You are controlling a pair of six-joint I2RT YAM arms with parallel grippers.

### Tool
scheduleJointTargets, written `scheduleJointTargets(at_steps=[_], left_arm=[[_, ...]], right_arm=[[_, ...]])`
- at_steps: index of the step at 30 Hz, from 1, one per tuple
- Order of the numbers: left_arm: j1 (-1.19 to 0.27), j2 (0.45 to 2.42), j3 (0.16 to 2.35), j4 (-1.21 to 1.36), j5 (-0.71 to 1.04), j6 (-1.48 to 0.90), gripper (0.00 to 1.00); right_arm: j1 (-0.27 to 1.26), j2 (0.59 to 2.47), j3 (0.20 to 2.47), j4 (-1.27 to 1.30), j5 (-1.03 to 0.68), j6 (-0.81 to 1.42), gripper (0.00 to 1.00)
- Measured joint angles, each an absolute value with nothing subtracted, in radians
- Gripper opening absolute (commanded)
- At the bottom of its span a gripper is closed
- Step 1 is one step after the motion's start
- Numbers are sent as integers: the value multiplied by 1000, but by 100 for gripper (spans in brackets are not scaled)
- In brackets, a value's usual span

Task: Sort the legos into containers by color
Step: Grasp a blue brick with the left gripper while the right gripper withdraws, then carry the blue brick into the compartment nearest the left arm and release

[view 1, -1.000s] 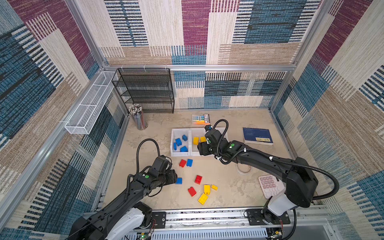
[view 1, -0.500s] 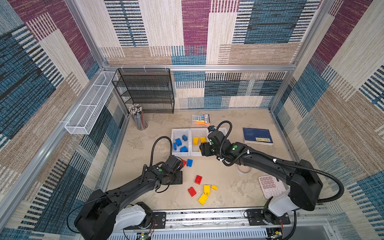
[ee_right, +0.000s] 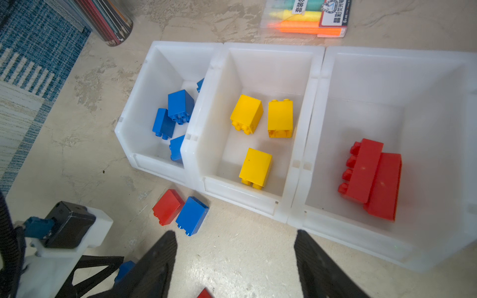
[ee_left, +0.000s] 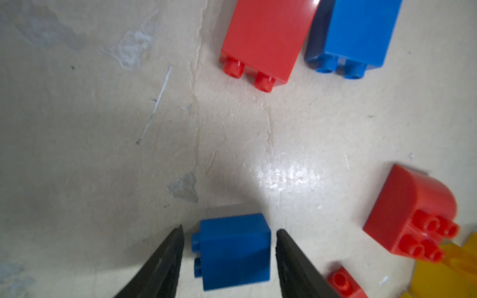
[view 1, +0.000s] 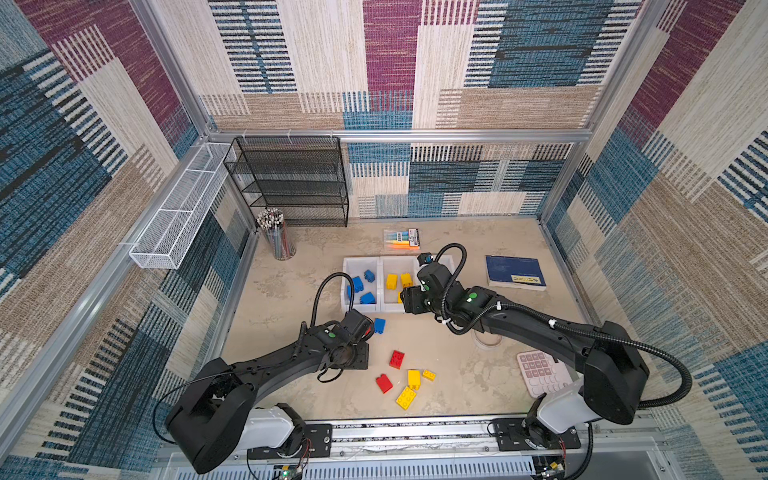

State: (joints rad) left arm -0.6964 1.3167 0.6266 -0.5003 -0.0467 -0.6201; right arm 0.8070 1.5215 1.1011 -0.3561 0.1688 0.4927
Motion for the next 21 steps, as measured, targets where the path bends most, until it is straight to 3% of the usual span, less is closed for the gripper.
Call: scheduleJointTargets(at_steps=[12,21], left_arm=[[-715,1361,649,-501,-72,-614,42],[-705,1309,725,-503,-55,-591,41]], right_arm=[[805,1500,1077,-355,178,496,75],[804,1476,1066,-357,184,499,75]])
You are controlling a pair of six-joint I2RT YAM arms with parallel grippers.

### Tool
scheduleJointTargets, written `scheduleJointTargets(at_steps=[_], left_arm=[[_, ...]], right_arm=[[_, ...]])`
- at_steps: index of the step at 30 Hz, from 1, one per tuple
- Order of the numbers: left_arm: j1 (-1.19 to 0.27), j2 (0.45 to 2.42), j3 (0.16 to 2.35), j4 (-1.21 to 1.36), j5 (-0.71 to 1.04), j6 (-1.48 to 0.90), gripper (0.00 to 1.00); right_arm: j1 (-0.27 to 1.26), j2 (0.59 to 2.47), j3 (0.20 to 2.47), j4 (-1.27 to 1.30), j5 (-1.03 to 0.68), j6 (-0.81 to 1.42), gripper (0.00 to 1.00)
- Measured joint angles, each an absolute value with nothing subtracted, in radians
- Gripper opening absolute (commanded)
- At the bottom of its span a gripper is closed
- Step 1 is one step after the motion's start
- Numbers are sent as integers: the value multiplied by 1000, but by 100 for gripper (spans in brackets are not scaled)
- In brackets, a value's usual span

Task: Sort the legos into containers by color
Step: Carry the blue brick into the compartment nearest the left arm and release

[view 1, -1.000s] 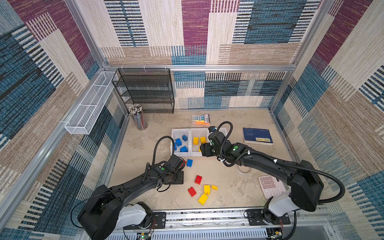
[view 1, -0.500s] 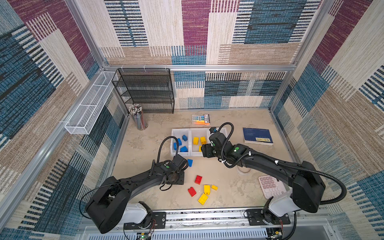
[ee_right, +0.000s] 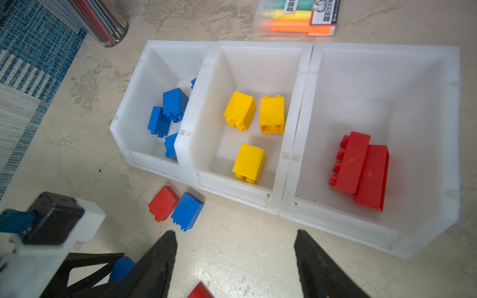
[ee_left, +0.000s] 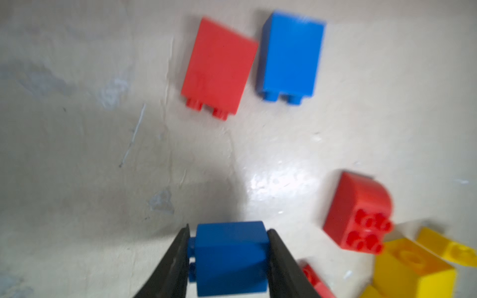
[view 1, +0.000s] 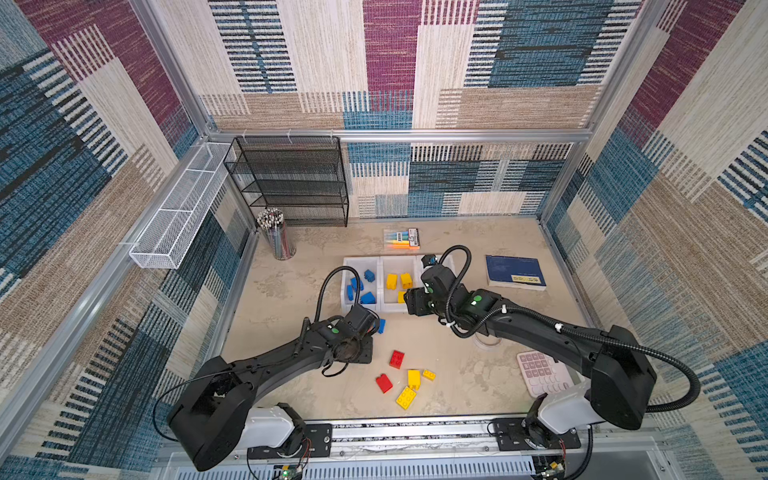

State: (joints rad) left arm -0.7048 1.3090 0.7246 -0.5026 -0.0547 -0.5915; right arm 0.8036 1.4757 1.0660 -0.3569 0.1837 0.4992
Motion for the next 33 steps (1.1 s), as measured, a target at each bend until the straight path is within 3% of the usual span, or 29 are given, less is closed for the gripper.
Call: scheduleJointTargets(at_steps=[6,16,20,25,33], left_arm=[[-577,1374,913,-496,-46,-493,41],[-406,1708,1282,-511,8,-340,42],[-390,1790,1338,-521,11,-323,44],[-379,1819,1356,-533,32,-316,60],[-375,1778,1338,-528,32,-316,63]], right_arm=[[799,1444,1057,-358,187,499,75],[797,1328,988,-379,221,524,75],[797,1274,952,-395,236,543,75],[797,1227,917,-420,246,560,75],[797,1210,905,-431,254,578,76]])
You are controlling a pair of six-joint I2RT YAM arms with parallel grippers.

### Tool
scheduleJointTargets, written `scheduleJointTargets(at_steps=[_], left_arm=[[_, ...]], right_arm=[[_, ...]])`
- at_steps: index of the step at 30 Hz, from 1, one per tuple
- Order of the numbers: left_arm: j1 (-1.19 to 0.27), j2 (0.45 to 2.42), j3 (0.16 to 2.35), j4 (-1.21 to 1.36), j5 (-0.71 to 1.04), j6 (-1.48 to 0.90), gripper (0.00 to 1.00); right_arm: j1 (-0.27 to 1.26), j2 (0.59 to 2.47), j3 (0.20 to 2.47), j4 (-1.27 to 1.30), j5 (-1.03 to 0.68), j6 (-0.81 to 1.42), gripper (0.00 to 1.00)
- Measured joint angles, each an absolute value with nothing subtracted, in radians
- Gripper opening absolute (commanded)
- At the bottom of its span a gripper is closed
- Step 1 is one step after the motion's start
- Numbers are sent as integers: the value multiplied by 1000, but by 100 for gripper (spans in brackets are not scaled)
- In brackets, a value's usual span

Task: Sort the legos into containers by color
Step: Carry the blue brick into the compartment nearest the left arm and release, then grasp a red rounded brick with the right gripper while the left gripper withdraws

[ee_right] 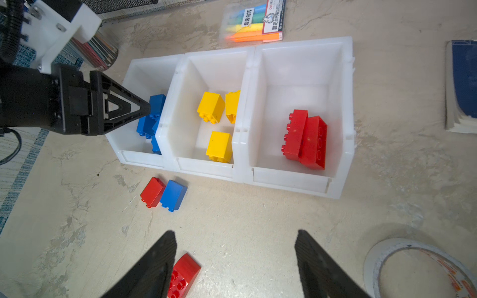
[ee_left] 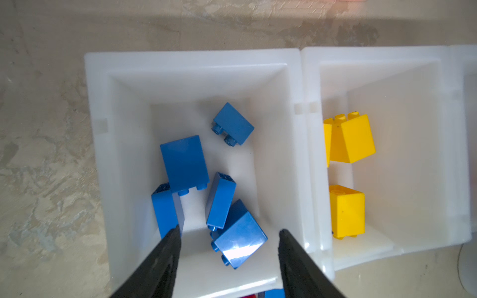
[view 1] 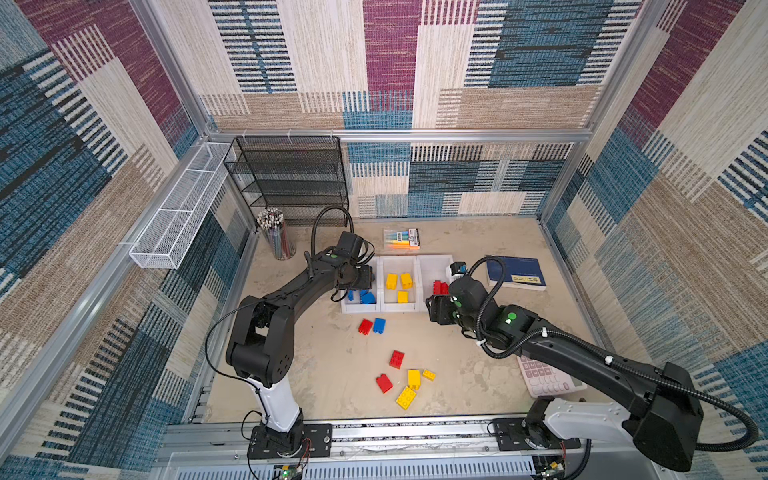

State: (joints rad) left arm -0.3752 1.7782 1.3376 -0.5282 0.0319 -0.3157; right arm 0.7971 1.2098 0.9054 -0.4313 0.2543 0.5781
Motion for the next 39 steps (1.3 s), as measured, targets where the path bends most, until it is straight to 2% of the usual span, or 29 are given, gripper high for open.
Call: scheduleJointTargets(at_steps=[11,18,30,39], left_arm=[[-362,1665,1222,-501,58,-319,63],[-345,1472,1041,-477,59,-353,63],[-340,1138,735,-451,54,-476,64],[-340,1023,628,-453,55,-550,64]], right_arm=[[797,1219,893,-432,249,578,76],[802,1290,887,-436,202,578,73],[978,1515,955,-457,148,620,72],[1047,1629,1021,-476,123,647,72]])
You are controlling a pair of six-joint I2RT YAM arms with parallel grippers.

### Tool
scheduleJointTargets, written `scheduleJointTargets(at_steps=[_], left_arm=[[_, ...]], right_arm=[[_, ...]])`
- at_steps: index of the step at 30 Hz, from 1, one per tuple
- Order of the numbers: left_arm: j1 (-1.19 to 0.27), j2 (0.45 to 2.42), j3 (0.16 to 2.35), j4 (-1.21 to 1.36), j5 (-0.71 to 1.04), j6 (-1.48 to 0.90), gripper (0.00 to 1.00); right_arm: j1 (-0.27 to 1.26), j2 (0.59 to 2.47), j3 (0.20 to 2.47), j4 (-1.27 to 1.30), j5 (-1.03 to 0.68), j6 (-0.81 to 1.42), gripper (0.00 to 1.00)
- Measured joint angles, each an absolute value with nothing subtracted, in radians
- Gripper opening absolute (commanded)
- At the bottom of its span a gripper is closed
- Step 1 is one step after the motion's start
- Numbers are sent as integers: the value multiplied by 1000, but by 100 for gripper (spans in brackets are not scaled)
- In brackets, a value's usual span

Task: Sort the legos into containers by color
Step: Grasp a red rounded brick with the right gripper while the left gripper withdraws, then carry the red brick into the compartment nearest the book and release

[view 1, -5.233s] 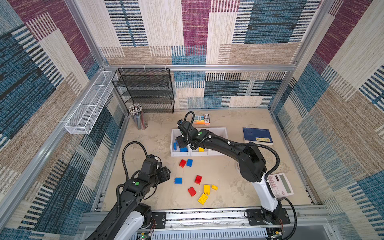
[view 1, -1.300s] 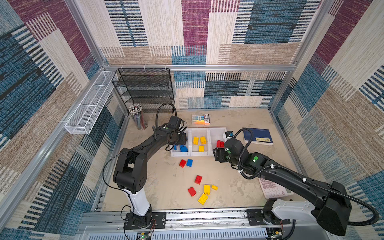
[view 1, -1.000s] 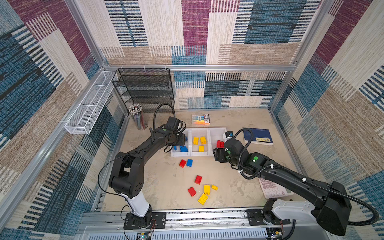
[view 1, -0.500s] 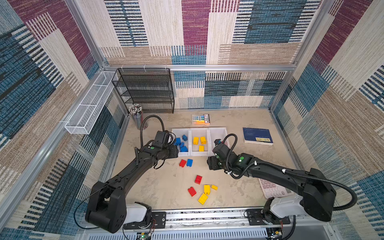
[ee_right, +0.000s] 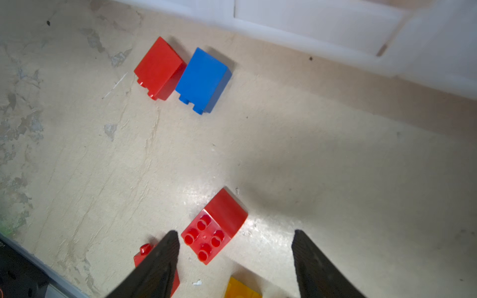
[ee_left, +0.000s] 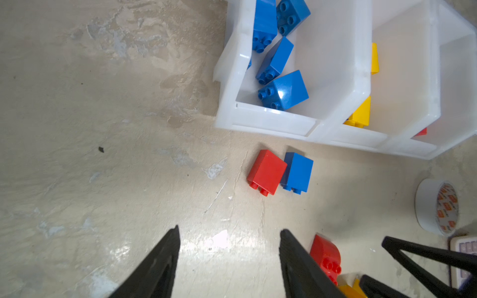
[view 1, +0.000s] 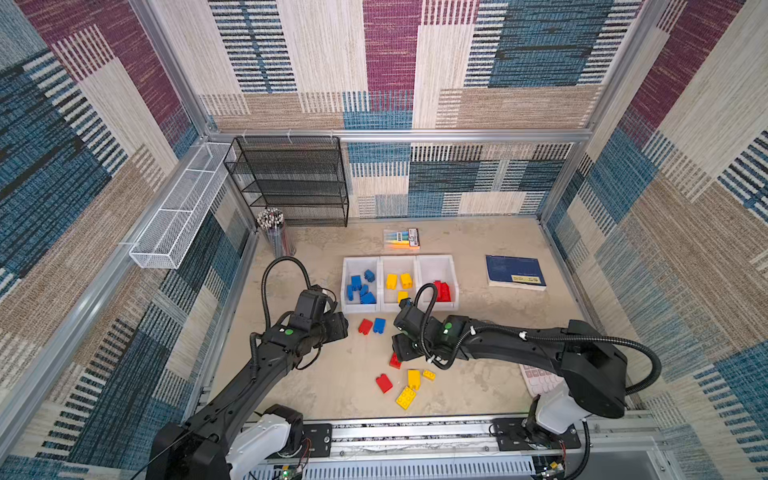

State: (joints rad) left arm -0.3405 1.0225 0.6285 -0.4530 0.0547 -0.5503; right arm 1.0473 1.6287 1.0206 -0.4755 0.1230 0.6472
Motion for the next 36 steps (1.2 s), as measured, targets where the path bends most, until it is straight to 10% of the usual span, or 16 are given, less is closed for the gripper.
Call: scheduleJointTargets(at_steps=[21,36], left_arm=[[-341,935,539,-454,67,-606,64],[-341,927,532,-453,84,-617,64]], right_arm=[[1105,1778,1100,-551,139,682,69],[1108,1780,1085,-551,138,706,44]])
